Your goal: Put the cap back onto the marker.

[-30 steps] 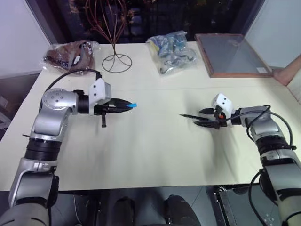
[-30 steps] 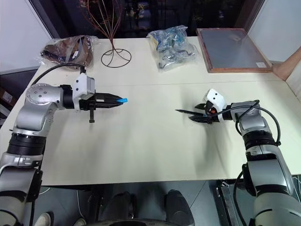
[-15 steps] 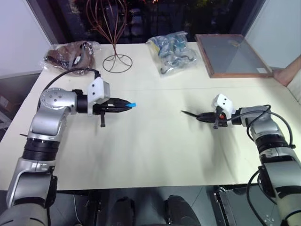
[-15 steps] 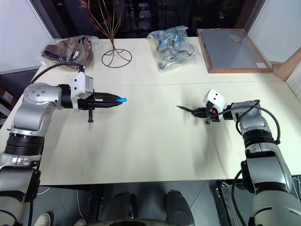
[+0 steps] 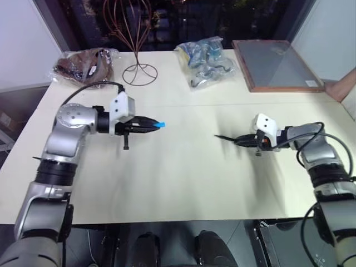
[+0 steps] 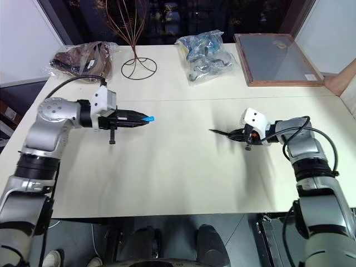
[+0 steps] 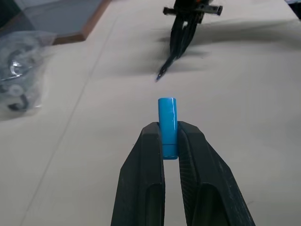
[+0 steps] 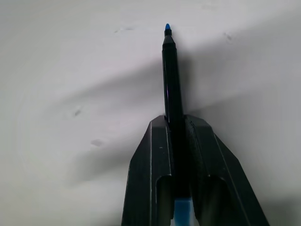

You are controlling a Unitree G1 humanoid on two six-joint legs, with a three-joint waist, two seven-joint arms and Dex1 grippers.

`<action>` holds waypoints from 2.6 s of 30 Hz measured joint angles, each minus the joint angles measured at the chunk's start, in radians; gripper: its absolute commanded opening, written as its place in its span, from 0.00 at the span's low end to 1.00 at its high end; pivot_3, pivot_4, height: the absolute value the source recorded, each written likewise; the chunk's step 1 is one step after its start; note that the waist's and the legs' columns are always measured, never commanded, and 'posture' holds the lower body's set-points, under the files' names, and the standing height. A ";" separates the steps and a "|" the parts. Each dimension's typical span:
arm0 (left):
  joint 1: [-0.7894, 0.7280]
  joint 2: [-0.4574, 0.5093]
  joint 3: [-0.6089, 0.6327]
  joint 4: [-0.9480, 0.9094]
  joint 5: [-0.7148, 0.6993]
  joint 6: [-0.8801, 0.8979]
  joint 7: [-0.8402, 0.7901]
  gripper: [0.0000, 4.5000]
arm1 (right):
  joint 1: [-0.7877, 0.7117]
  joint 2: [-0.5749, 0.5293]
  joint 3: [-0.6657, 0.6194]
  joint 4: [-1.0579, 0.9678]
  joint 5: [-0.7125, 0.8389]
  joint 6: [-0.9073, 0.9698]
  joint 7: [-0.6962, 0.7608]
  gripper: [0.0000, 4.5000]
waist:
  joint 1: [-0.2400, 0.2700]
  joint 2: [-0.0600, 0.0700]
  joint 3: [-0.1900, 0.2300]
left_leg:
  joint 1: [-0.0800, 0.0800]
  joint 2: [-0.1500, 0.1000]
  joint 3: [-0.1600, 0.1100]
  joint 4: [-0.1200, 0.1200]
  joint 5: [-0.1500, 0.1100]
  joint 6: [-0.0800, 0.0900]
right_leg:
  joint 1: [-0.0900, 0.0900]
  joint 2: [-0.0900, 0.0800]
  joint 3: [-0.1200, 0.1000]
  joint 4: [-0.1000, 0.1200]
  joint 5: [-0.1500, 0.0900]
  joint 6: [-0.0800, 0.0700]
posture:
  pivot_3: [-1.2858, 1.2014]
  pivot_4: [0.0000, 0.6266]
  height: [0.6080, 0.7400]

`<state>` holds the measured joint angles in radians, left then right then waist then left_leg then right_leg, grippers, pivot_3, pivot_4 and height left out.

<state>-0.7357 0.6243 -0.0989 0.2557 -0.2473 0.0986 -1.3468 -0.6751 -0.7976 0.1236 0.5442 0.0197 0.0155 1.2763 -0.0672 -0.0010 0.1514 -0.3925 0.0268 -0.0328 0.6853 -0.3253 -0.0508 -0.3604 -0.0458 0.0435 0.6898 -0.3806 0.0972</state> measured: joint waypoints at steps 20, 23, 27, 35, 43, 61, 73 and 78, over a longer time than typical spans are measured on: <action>-0.253 -0.207 -0.103 0.664 0.184 -0.585 -0.065 0.00 | 0.008 0.012 0.030 -0.553 0.048 0.347 -0.047 0.00 | -0.002 0.000 0.000 | -0.001 -0.001 0.000 0.004 0.000 0.000 | -0.004 0.000 0.000 0.000 0.000 0.000 | 0.52 0.24 1.00; -0.269 -0.218 -0.102 0.683 0.193 -0.598 -0.053 0.00 | 0.008 0.022 0.033 -0.566 0.054 0.358 -0.056 0.00 | -0.002 0.000 0.000 | -0.001 -0.001 0.000 0.004 0.000 0.000 | -0.004 0.000 0.000 0.000 0.000 0.000 | 0.52 0.24 1.00; -0.270 -0.222 -0.102 0.686 0.194 -0.605 -0.044 0.00 | 0.008 0.032 0.044 -0.568 0.062 0.365 -0.063 0.00 | -0.002 0.000 0.000 | -0.001 -0.001 0.000 0.004 0.000 0.000 | -0.004 0.000 0.000 0.001 0.000 0.000 | 0.52 0.24 1.00; -0.270 -0.222 -0.101 0.683 0.194 -0.606 -0.037 0.00 | 0.008 0.038 0.063 -0.568 0.066 0.371 -0.071 0.00 | -0.002 0.000 0.000 | -0.001 -0.001 0.000 0.004 0.000 0.000 | -0.004 -0.001 0.000 0.001 0.000 0.000 | 0.52 0.24 1.00; -0.269 -0.223 -0.101 0.676 0.194 -0.606 -0.034 0.00 | 0.008 0.044 0.066 -0.567 0.070 0.371 -0.075 0.00 | -0.002 0.000 0.000 | -0.001 -0.001 0.000 0.004 0.000 0.000 | -0.004 0.000 0.000 0.001 0.000 0.000 | 0.52 0.24 1.00; -0.269 -0.236 -0.101 0.664 0.193 -0.603 -0.040 0.00 | 0.008 0.046 0.068 -0.558 0.073 0.369 -0.084 0.00 | -0.002 0.000 0.000 | -0.001 -0.001 0.000 0.004 0.000 0.000 | -0.004 0.000 0.000 0.001 0.000 0.000 | 0.52 0.24 1.00; -0.269 -0.240 -0.101 0.644 0.193 -0.588 -0.046 0.00 | 0.008 0.048 0.078 -0.555 0.074 0.362 -0.084 0.00 | -0.002 0.000 0.000 | -0.001 -0.001 0.000 0.004 0.000 0.000 | -0.004 0.000 0.000 0.001 0.000 0.000 | 0.52 0.24 1.00; -0.269 -0.243 -0.101 0.642 0.193 -0.587 -0.045 0.00 | 0.008 0.048 0.078 -0.555 0.074 0.362 -0.084 0.00 | -0.002 0.000 0.000 | -0.001 -0.001 0.000 0.004 0.000 0.000 | -0.004 0.000 0.000 0.001 0.000 0.000 | 0.52 0.24 1.00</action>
<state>-1.0042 0.3817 -0.2002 0.8981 -0.0548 -0.4880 -1.3923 -0.6676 -0.7501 0.2017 -0.0109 0.0932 0.3775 1.1922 -0.0696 -0.0012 0.1515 -0.3932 0.0258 -0.0328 0.6890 -0.3253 -0.0507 -0.3648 -0.0463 0.0432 0.6904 -0.3806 0.0972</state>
